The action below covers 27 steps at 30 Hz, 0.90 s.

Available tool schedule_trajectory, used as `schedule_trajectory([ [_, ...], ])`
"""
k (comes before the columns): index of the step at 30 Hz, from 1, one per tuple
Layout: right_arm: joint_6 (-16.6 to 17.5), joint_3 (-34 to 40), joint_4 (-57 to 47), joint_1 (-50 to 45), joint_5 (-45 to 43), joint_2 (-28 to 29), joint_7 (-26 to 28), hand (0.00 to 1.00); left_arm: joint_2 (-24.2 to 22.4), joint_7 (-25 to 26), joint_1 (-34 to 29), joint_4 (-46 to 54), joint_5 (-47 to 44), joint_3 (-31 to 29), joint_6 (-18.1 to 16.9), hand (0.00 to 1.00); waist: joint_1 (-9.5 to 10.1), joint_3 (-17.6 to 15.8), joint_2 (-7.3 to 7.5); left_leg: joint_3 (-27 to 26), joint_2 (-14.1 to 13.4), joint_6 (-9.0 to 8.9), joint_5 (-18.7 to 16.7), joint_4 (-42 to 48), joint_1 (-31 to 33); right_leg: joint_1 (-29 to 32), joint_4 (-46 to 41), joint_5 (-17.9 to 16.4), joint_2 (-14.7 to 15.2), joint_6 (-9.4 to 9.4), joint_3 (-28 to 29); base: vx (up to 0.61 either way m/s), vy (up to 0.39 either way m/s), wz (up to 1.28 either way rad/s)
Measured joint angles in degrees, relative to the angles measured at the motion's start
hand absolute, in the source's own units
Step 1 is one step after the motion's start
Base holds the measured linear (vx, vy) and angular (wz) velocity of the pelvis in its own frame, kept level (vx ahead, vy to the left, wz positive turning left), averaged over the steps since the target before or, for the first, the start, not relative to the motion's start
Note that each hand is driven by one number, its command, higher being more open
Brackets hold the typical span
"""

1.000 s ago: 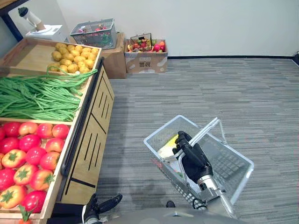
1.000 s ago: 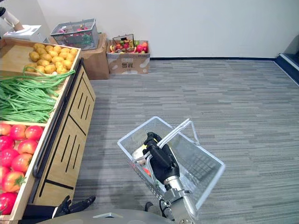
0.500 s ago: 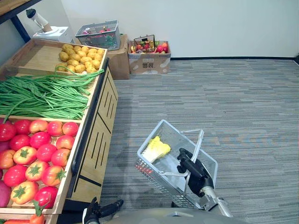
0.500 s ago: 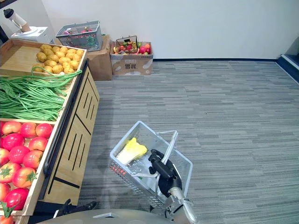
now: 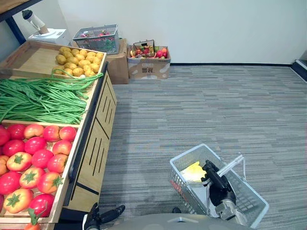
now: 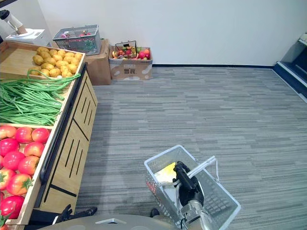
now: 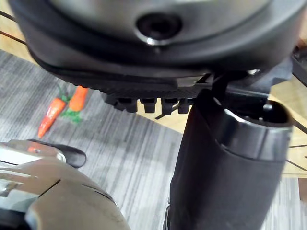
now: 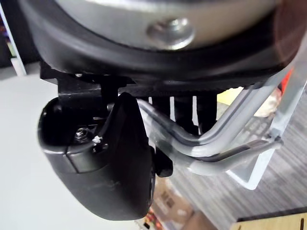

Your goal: Pick vegetable in the basket

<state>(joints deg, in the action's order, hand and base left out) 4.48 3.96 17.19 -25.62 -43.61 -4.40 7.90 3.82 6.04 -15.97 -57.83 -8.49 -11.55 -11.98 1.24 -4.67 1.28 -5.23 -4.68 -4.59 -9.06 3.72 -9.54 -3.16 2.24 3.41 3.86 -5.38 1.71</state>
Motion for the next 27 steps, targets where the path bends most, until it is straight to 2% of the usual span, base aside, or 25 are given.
schedule_trajectory([
  [15, 2.6, 8.1, 16.8, 2.4, -0.6, 2.8, -3.8, 0.00, -0.4, 0.5, -0.3, -0.1, -2.2, 0.6, 0.0, 1.00, 0.06, 0.1, -0.38, -0.6, 0.0, 0.00, 0.0, -1.0, -1.6, -1.3, 0.5, 0.0, 0.0, -0.05, 0.0, 0.00, 0.001, -0.01],
  [27, 2.8, 10.1, 18.6, 3.2, -0.7, 4.8, -5.0, 0.00, -0.7, 1.0, -0.3, -0.2, -2.7, 1.3, -0.1, 1.00, 0.04, 0.2, -0.69, -0.8, 0.0, 0.01, -0.1, -1.1, -1.8, -1.6, 0.7, 0.0, -0.1, -0.06, 0.1, 0.00, 0.000, 0.00],
])
